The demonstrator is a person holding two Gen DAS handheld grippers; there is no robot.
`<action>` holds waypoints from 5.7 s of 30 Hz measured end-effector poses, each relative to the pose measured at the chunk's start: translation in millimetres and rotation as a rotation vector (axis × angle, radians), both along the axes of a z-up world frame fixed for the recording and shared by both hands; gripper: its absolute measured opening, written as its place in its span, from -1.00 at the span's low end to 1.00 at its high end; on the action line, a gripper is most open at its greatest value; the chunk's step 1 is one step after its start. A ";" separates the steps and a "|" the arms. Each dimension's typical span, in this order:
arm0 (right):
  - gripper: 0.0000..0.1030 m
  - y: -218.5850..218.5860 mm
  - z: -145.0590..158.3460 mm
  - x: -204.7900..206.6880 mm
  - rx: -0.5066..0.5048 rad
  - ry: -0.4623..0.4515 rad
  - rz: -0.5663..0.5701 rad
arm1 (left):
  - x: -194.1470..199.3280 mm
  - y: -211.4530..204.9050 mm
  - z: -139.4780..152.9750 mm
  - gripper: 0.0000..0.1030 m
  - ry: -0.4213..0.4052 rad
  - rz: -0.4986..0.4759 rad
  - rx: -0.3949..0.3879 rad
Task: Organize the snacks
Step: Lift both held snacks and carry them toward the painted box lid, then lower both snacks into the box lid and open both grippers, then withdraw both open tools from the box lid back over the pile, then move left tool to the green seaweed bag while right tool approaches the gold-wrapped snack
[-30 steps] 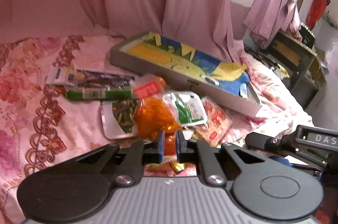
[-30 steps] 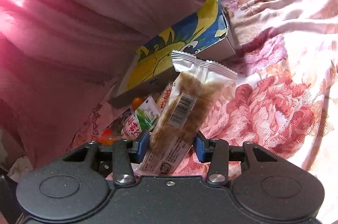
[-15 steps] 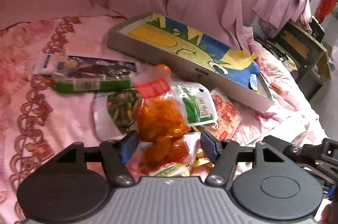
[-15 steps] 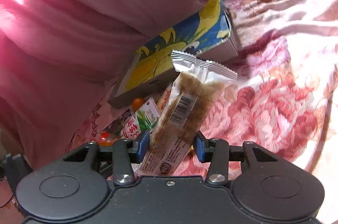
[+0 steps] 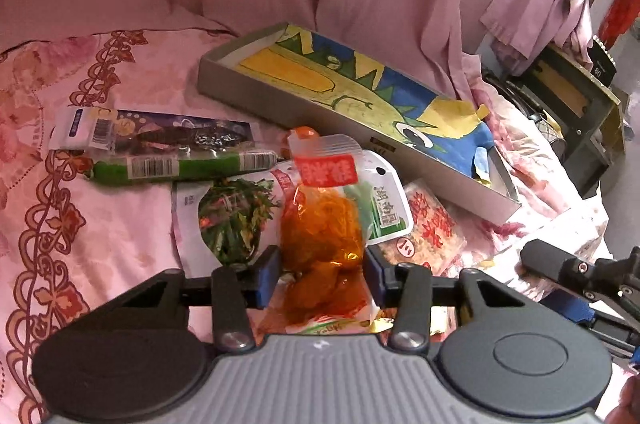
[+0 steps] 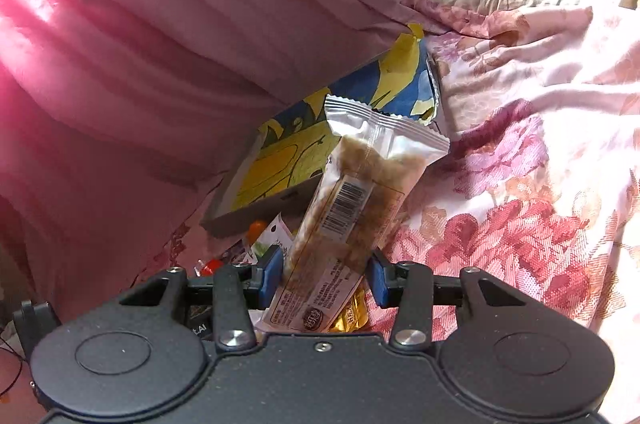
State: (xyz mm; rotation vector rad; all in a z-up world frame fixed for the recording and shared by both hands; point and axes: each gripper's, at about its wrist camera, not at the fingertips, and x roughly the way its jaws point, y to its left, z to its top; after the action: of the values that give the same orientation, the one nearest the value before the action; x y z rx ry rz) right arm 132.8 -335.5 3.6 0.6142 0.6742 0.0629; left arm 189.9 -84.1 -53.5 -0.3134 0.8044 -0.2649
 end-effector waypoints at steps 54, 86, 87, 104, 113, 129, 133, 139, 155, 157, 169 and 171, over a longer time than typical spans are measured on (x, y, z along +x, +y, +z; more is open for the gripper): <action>-0.21 -68.7 4.1 138.0 -0.070 -0.159 -0.089 | 138.0 -86.0 41.6 -0.03 -0.112 -0.068 -0.026; 0.27 -53.8 -9.1 153.4 -0.166 -0.134 -0.010 | 141.7 -68.4 37.8 0.75 -0.025 0.042 -0.038; 0.35 -50.9 -5.2 148.5 -0.185 -0.148 -0.009 | 137.2 -65.5 41.7 0.81 -0.040 0.050 -0.037; 0.98 2.3 45.3 41.7 -0.337 -0.294 0.032 | 15.1 -6.8 88.4 0.99 -0.240 0.107 0.140; 0.99 35.9 46.1 -7.3 -0.399 -0.279 0.073 | -36.1 23.2 84.6 0.99 -0.248 0.116 0.183; 0.99 67.3 21.3 -63.2 -0.414 -0.099 0.120 | -81.4 52.3 64.6 0.99 -0.268 -0.039 0.293; 0.99 74.9 13.9 -64.2 -0.445 -0.049 0.139 | -82.3 55.4 56.4 0.99 -0.257 -0.087 0.307; 0.99 81.3 4.4 -56.9 -0.473 0.006 0.169 | -67.9 63.8 42.8 0.99 -0.165 -0.167 0.261; 0.99 88.3 -13.8 -40.9 -0.392 0.101 0.285 | -11.9 43.9 36.2 0.99 -0.126 -0.446 0.320; 0.99 86.4 -15.9 -38.1 -0.350 0.108 0.296 | -4.2 37.2 37.3 0.99 -0.136 -0.472 0.345; 0.77 81.6 -32.9 -4.5 -0.088 0.138 0.326 | 38.1 -6.6 30.0 0.99 -0.153 -0.710 0.493; 0.66 84.1 -35.8 -0.7 -0.089 0.138 0.332 | 43.4 -13.3 25.7 0.98 -0.146 -0.763 0.516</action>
State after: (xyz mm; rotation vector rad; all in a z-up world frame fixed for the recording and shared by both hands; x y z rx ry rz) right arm 132.1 -251.4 -32.1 0.4190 0.9038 0.3004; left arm 233.3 -97.4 -27.8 0.5115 0.7907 -0.7643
